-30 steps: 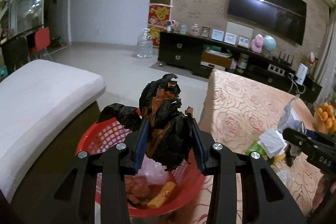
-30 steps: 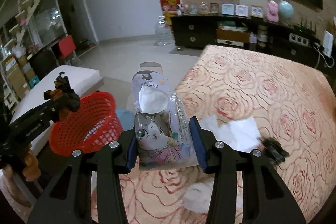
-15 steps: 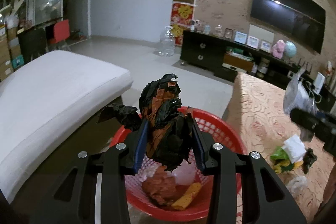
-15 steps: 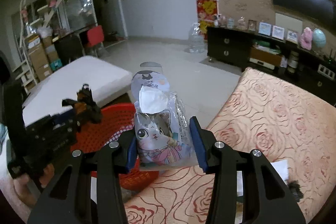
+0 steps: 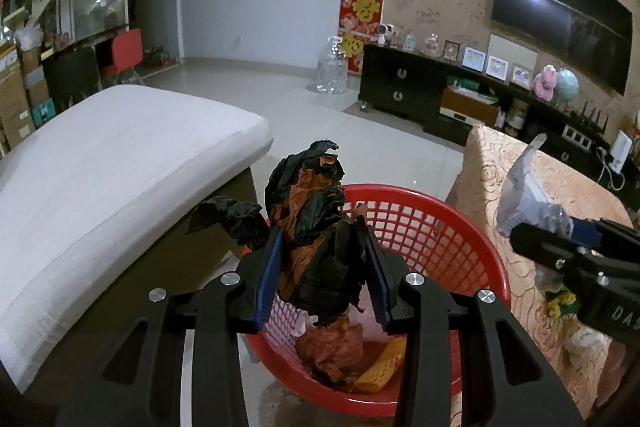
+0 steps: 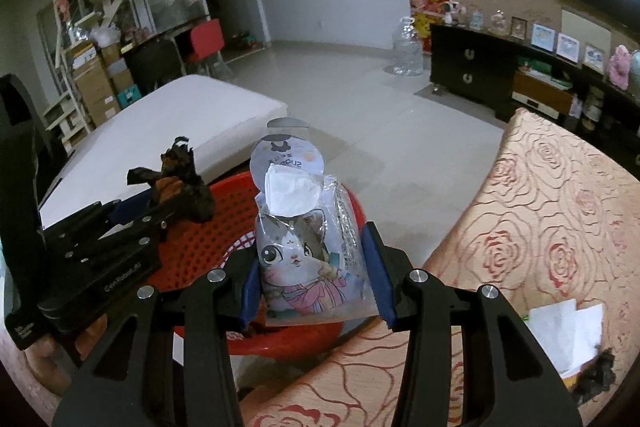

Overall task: Collect trash
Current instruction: 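Carry leaves and cat pouch over the red basket and open both tools, then move both open tools back over the remaining trash on the table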

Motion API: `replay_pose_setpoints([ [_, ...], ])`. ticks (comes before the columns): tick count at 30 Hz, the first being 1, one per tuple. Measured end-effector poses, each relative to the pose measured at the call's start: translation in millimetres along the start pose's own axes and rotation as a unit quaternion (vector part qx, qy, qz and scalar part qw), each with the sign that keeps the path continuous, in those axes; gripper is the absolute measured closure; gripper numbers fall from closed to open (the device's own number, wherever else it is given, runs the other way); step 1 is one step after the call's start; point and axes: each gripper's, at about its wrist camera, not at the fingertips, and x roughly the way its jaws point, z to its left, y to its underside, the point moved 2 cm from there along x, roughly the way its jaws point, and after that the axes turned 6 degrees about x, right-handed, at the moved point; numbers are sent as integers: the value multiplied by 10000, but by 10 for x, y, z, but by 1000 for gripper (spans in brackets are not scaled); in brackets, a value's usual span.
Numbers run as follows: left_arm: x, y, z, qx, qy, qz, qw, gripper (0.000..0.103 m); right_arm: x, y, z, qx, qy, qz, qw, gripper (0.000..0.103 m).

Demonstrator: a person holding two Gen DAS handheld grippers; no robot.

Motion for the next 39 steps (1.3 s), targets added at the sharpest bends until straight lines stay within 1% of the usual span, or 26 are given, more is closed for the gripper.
replay_pose_setpoints([
  [9,45,-8,-86,139,44,80,9999,66,159,34,77,20,-125,205,9997,57],
  [12,62,6,-80,138,60,117,9998,65,185,48,75,22,-138,227,9996,51],
  [14,73,16,-75,112,71,153,9998,65,193,61,68,43,-137,223,9996,44],
  [18,86,26,-61,111,96,183,9997,65,197,64,57,110,-136,205,9996,41],
  [20,94,33,-63,118,140,216,9996,62,187,68,48,148,-142,190,9996,37],
  [22,122,42,-59,87,250,309,9992,54,173,67,29,177,-133,165,9996,36],
  [23,120,57,-42,68,277,320,9991,53,165,63,12,198,-137,159,9996,36],
  [28,99,63,-41,27,344,290,9990,31,132,64,-57,277,-93,128,9995,36],
  [30,83,63,-19,-29,370,260,9990,28,123,67,-92,308,-65,124,9994,36],
  [33,42,52,-5,-107,383,162,9991,26,107,77,-148,363,-21,117,9993,36],
  [36,16,35,-6,-91,385,90,9992,26,76,85,-189,407,29,95,9991,36],
  [39,-16,29,-37,-35,367,21,9993,26,34,80,-241,448,98,48,9989,33],
])
